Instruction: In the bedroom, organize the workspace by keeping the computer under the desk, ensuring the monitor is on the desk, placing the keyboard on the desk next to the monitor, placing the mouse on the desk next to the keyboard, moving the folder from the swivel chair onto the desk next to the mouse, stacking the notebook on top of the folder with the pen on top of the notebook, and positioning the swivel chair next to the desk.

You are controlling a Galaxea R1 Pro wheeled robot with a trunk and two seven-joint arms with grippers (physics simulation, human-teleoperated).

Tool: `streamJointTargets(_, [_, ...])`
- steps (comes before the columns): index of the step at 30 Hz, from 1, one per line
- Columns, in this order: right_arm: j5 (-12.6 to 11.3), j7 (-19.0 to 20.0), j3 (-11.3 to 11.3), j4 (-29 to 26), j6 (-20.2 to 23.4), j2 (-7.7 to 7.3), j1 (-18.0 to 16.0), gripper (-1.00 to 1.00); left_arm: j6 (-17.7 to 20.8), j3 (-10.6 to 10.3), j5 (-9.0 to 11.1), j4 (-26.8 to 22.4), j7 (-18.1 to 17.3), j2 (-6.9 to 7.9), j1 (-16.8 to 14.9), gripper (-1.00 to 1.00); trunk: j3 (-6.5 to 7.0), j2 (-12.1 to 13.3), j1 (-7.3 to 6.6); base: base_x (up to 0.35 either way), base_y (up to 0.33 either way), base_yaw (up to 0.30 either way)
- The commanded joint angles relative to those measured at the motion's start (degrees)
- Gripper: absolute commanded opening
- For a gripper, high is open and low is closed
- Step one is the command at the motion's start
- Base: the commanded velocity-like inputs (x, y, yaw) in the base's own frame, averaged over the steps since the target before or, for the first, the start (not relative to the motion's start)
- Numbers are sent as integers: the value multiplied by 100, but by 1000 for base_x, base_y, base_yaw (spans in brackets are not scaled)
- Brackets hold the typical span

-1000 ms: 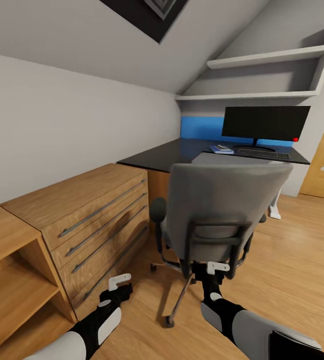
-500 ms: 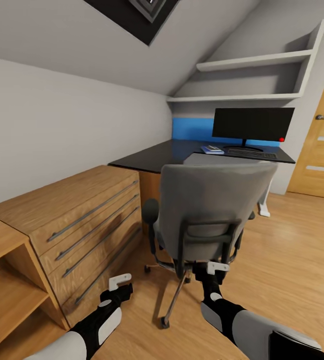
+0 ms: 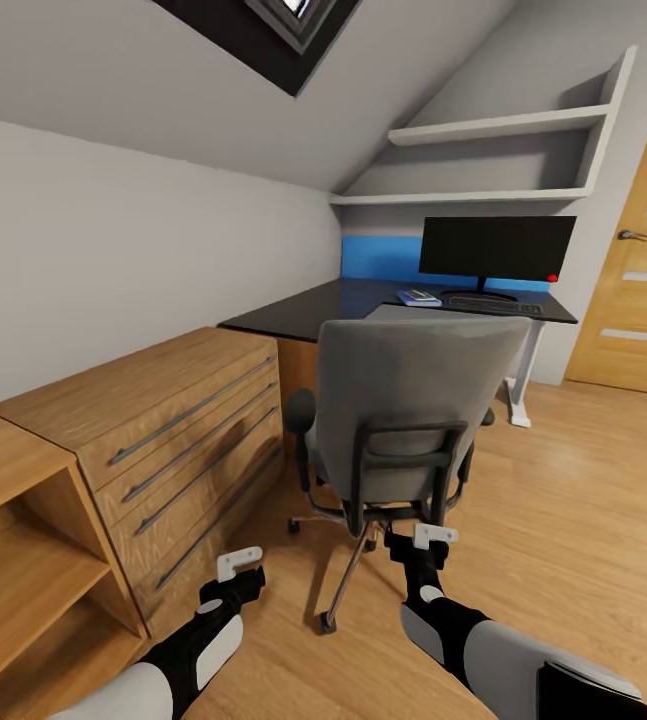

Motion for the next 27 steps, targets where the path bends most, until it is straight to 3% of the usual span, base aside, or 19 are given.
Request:
streamJointTargets(1, [-33,-35,49,-4,-13,-1,-4,100,-30,-49,60,0,36,5,-5,100,-6,-3,-2,-33,0,-1])
streamJointTargets(12, [-38,-34,29,31,-16,-40,-3,100,-44,-26,79,0,59,29,-5,100,-6,-3,-2,-8,0,0])
streamJointTargets(27, [-61,-34,-5,506,-134,-126,-4,100,-24,22,104,8,88,72,-5,100,-6,-3,-2,0,0,0])
